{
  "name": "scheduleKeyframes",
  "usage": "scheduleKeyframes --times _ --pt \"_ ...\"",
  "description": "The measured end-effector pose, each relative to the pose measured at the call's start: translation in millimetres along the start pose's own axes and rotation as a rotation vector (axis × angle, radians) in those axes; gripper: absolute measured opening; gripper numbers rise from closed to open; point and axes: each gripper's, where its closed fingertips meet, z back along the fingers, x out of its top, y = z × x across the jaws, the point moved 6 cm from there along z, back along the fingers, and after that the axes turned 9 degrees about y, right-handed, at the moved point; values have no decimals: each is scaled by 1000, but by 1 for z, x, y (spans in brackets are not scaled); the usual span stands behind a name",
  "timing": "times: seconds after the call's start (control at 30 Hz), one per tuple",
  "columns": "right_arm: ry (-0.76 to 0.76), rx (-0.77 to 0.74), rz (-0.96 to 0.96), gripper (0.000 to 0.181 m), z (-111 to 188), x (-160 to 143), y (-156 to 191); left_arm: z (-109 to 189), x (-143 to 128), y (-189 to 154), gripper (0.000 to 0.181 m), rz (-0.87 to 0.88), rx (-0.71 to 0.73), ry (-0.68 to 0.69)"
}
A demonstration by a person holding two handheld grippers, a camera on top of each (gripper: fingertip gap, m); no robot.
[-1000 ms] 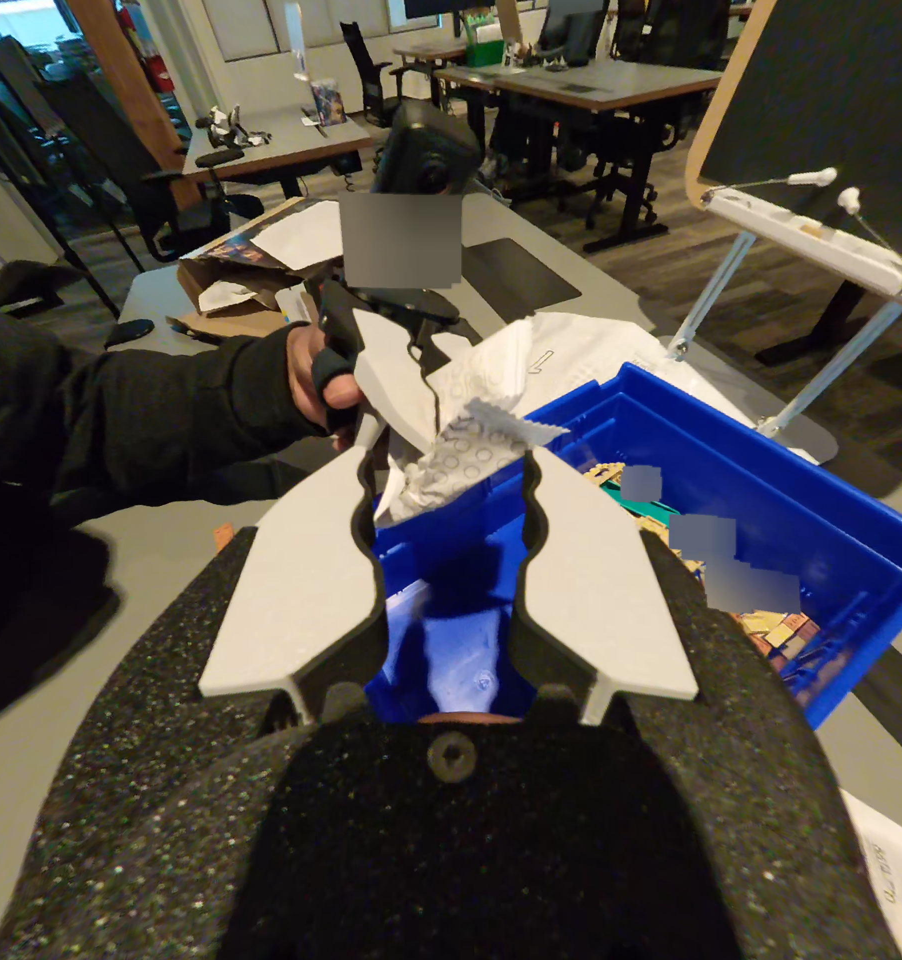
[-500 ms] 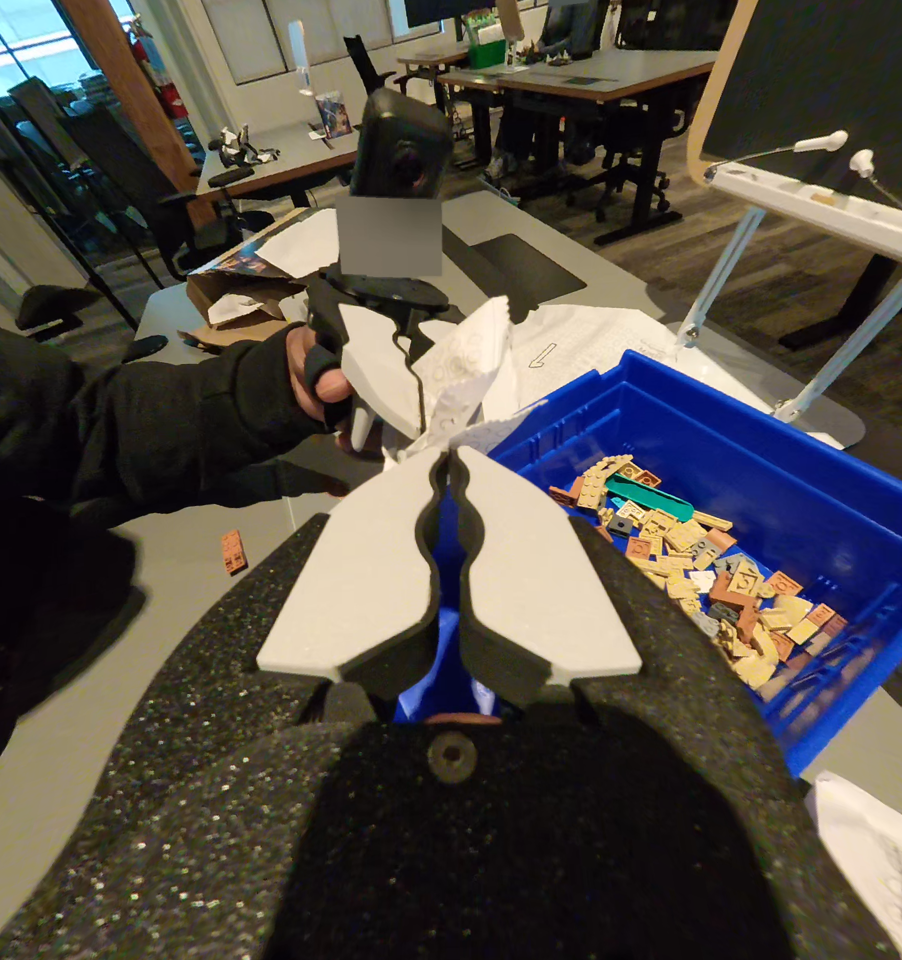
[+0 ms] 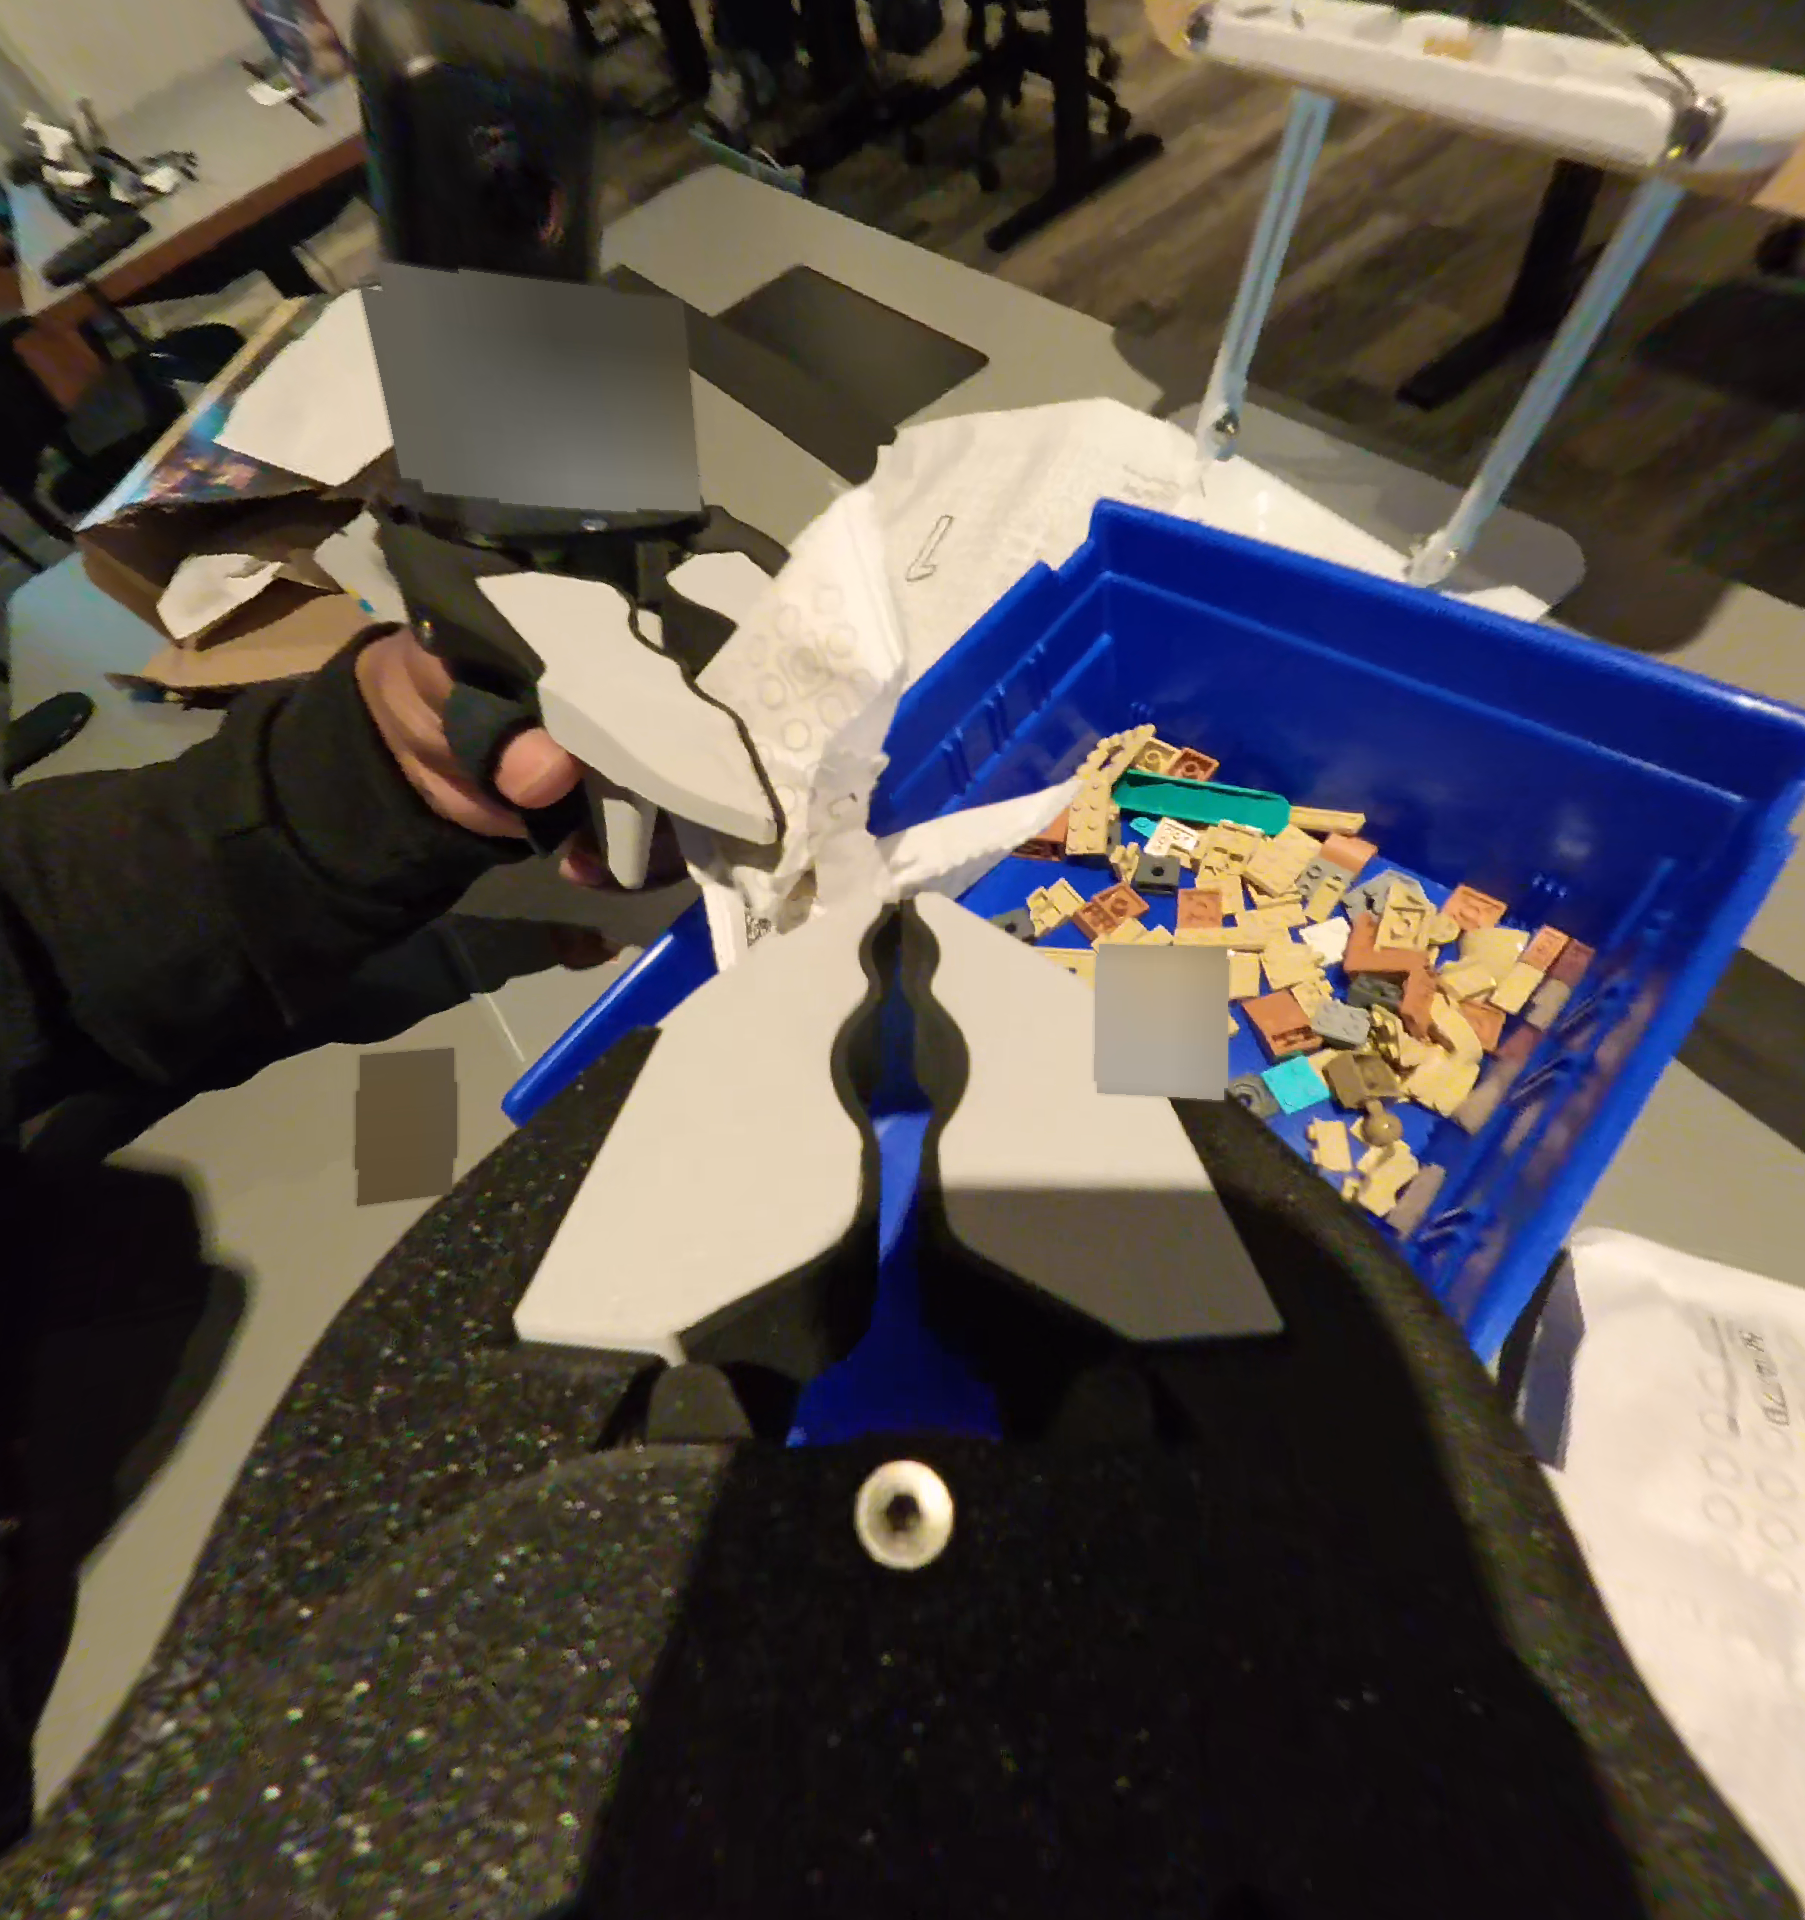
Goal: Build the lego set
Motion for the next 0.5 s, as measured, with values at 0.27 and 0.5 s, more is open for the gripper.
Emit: scheduleKeyframes --times 0.27,0.5 --pt "-191 228 24 13 18 14 17 12 9 -10 15 68 -197 -90" --pt "-255 469 -3 25 16 10 21 18 16 -21 15 121 -383 -185"
